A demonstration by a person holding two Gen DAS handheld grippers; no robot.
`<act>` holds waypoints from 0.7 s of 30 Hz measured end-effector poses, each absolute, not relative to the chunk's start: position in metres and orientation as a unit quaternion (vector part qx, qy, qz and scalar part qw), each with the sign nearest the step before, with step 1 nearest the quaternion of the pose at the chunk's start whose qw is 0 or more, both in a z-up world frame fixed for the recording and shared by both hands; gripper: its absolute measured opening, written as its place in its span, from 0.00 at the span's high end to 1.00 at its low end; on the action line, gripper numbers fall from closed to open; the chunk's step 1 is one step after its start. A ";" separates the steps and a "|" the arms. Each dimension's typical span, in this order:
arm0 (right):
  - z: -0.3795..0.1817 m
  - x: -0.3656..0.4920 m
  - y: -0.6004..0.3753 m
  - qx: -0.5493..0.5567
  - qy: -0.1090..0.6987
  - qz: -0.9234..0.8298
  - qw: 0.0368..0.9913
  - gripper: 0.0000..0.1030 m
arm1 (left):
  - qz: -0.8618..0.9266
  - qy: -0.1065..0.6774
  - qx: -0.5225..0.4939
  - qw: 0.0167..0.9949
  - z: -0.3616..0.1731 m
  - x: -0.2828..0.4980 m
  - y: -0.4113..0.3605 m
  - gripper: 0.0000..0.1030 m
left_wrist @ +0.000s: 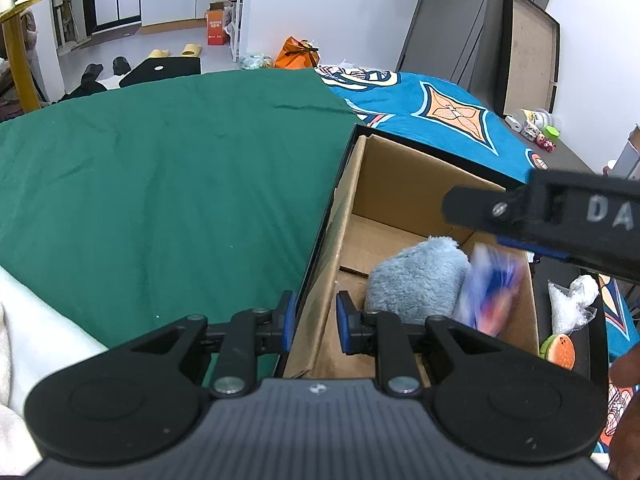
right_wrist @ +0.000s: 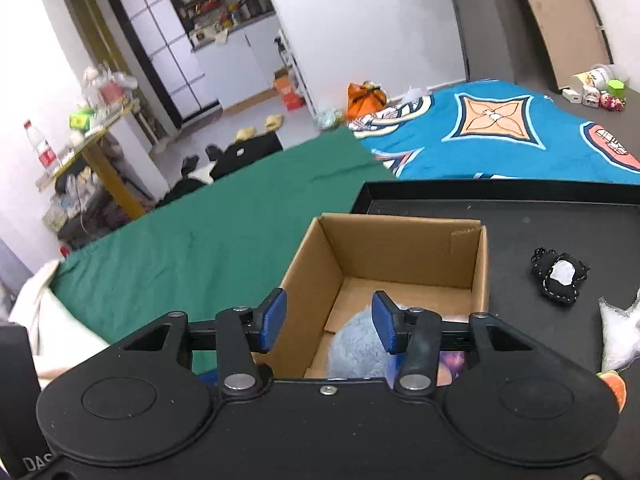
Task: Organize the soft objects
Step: 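Open the right gripper to release the tissue pack into the box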
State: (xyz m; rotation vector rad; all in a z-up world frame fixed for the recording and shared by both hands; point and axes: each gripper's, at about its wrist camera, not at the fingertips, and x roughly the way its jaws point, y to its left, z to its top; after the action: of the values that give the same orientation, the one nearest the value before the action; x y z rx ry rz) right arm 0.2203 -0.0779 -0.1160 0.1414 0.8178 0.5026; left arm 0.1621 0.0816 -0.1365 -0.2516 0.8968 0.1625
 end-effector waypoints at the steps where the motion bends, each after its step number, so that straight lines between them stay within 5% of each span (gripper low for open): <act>1: -0.115 0.219 -0.077 0.062 0.390 0.241 0.887 0.53 | 0.080 0.432 -0.120 0.891 -0.136 0.162 0.082 0.79; 12: -0.120 0.213 -0.117 0.069 0.413 0.189 0.888 0.45 | 0.083 0.441 -0.113 0.886 -0.136 0.165 0.081 0.75; 21: -0.127 0.204 -0.149 0.073 0.421 0.156 0.891 0.31 | 0.069 0.448 -0.092 0.887 -0.131 0.162 0.072 0.52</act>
State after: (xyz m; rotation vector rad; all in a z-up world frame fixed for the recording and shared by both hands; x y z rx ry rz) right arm 0.2039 -0.1490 -0.1269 0.1510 0.8733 0.3232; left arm 0.1623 0.0720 -0.1306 -0.1904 0.9316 0.1439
